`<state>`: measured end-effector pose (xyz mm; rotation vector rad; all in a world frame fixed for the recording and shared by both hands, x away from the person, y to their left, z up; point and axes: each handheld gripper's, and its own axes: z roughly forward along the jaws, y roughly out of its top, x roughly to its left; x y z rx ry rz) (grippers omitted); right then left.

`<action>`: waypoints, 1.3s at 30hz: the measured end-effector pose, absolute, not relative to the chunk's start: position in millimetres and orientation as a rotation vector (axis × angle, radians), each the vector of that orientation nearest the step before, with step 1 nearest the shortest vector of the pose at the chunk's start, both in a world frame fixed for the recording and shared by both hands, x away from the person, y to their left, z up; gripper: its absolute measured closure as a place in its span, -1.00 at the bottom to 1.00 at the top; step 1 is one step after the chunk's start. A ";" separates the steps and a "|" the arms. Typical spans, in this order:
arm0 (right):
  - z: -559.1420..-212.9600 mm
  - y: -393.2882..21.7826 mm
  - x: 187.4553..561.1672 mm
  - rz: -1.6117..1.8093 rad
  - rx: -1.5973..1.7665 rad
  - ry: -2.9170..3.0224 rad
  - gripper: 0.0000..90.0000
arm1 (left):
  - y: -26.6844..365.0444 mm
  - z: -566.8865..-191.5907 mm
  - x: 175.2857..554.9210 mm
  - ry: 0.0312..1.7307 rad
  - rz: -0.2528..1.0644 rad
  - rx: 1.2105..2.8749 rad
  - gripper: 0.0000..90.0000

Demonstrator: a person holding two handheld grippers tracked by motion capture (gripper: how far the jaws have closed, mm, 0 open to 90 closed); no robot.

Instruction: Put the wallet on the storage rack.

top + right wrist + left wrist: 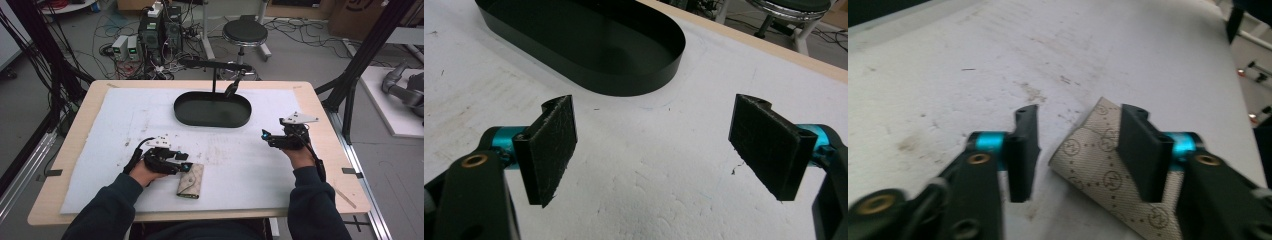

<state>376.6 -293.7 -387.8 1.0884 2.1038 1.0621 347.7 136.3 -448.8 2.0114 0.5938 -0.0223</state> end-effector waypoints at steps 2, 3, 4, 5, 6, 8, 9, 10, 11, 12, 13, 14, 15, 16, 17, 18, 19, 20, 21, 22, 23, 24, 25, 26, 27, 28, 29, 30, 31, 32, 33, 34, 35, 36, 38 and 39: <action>-388.0 -293.1 376.8 1.064 1.090 2.106 -0.56 | 135.8 -449.4 349.6 0.594 -0.044 2.020 0.27; -387.7 -293.1 377.0 1.064 1.088 2.108 -0.56 | 134.8 -449.8 350.7 0.602 -0.053 2.030 0.27; -387.7 -293.1 377.0 1.064 1.088 2.108 -0.56 | 133.7 -450.1 351.3 0.609 -0.065 2.033 0.27; -387.6 -293.1 377.1 1.064 1.087 2.108 -0.56 | 133.4 -450.2 351.7 0.607 -0.073 2.039 0.30; -387.4 -292.7 377.4 1.067 1.084 2.107 -0.56 | 133.5 -450.2 352.4 0.610 -0.075 2.042 0.35; -387.4 -292.5 377.3 1.066 1.085 2.109 -0.56 | 134.5 -449.1 352.3 0.616 -0.045 2.051 0.48; -387.5 -292.5 377.3 1.066 1.086 2.109 -0.56 | 135.5 -448.3 352.0 0.613 -0.023 2.060 0.68; -387.5 -292.5 377.4 1.066 1.088 2.109 -0.56 | 136.1 -448.0 351.2 0.601 -0.007 2.069 1.00; -387.5 -292.9 377.4 1.064 1.085 2.110 -0.56 | 135.6 -448.2 350.4 0.599 -0.001 2.076 0.99; -387.1 -293.2 377.1 1.063 1.086 2.109 -0.56 | 134.6 -447.8 349.3 0.593 0.012 2.081 0.99; -386.8 -293.8 376.9 1.067 1.087 2.106 -0.56 | 134.0 -447.4 348.8 0.594 0.017 2.076 0.99; -386.6 -294.2 376.9 1.068 1.090 2.103 -0.56 | 134.3 -447.0 348.6 0.593 0.018 2.079 0.99; -386.3 -294.8 376.7 1.069 1.091 2.103 -0.56 | 135.0 -446.4 348.8 0.594 0.019 2.080 0.99; -386.0 -295.0 376.4 1.070 1.092 2.102 -0.56 | 135.9 -445.6 348.8 0.597 0.018 2.077 0.99; -385.8 -294.8 375.9 1.075 1.092 2.102 -0.56 | 136.2 -444.9 348.4 0.602 0.022 2.071 0.99; -385.8 -294.8 375.9 1.075 1.092 2.102 -0.56 | 136.7 -443.6 347.5 0.608 0.030 2.064 0.99; -385.7 -294.5 375.7 1.077 1.079 2.107 -0.56 | 137.8 -441.7 346.8 0.608 0.038 2.056 0.96; -385.7 -294.5 375.7 1.077 1.079 2.107 -0.56 | 138.7 -440.8 346.4 0.619 0.025 2.044 0.96; -385.7 -294.4 375.6 1.079 1.080 2.109 -0.56 | 139.1 -440.7 346.7 0.661 -0.044 2.014 0.62; -385.8 -294.4 375.7 1.077 1.082 2.108 -0.56 | 139.1 -440.9 345.7 0.672 -0.071 2.014 0.21; -385.8 -294.6 375.8 1.077 1.084 2.108 -0.56 | 138.5 -441.3 344.1 0.667 -0.078 2.022 -0.03; -385.9 -294.8 375.9 1.077 1.086 2.109 -0.56 | 137.3 -442.1 341.9 0.646 -0.084 2.038 -0.16; -385.8 -294.9 375.8 1.077 1.091 2.110 -0.56 | 136.3 -442.6 340.8 0.646 -0.086 2.037 -0.23; -385.9 -294.9 375.9 1.076 1.092 2.110 -0.56 | 134.3 -443.1 340.5 0.646 -0.092 2.028 -0.29; -386.2 -294.5 376.3 1.076 1.090 2.111 -0.56 | 133.0 -442.9 340.5 0.635 -0.095 2.019 -0.33; -386.4 -294.1 376.5 1.076 1.090 2.111 -0.56 | 131.9 -442.5 340.1 0.628 -0.098 2.011 -0.36; -386.4 -293.7 376.1 1.074 1.092 2.113 -0.55 | 130.4 -441.6 338.8 0.612 -0.097 2.009 -0.40; -386.4 -293.7 376.0 1.073 1.087 2.118 -0.55 | 128.7 -440.3 336.9 0.601 -0.086 2.009 -0.47; -386.3 -293.7 375.7 1.073 1.087 2.118 -0.55 | 127.7 -439.0 335.3 0.589 -0.078 2.009 -0.53; -386.2 -294.1 375.8 1.074 1.087 2.116 -0.55 | 126.4 -437.5 333.5 0.584 -0.073 2.001 -0.55; -386.1 -294.6 376.0 1.073 1.086 2.116 -0.55 | 124.8 -435.6 331.0 0.578 -0.060 2.001 -0.55; -386.0 -295.1 376.0 1.074 1.092 2.115 -0.55 | 123.6 -434.8 329.6 0.564 -0.055 2.000 -0.55; -386.0 -295.2 376.0 1.076 1.094 2.115 -0.55 | 121.8 -434.2 327.6 0.541 -0.051 2.005 -0.56; -386.0 -295.2 375.9 1.078 1.096 2.115 -0.55 | 119.4 -434.4 325.4 0.524 -0.050 2.015 -0.58; -385.8 -295.4 375.8 1.079 1.095 2.114 -0.55 | 115.7 -435.9 322.4 0.502 -0.027 2.045 -0.60; -385.7 -295.5 375.8 1.079 1.094 2.114 -0.55 | 115.0 -436.9 322.1 0.502 -0.040 2.047 -0.61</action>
